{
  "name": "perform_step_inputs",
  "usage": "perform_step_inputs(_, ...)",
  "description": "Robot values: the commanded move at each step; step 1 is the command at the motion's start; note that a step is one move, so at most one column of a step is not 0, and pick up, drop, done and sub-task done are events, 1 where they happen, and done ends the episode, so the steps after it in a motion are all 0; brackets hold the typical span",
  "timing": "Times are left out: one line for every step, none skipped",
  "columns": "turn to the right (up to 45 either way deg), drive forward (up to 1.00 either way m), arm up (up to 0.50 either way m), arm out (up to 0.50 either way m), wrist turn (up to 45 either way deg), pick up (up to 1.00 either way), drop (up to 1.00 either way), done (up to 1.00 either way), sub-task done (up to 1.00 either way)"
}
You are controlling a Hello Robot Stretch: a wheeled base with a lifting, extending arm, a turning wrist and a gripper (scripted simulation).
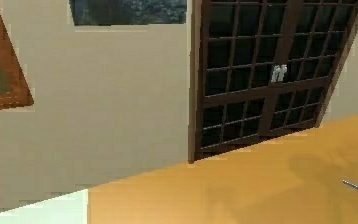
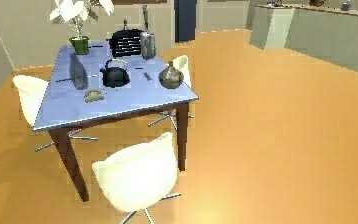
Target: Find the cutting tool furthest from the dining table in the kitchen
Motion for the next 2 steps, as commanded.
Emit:
perform_step_inputs(0.0,0.05,0.0,0.0,0.0,0.0,0.0,0.0,0.0)
perform_step_inputs(27.0,0.0,0.0,0.0,0.0,0.0,0.0,0.0,0.0)
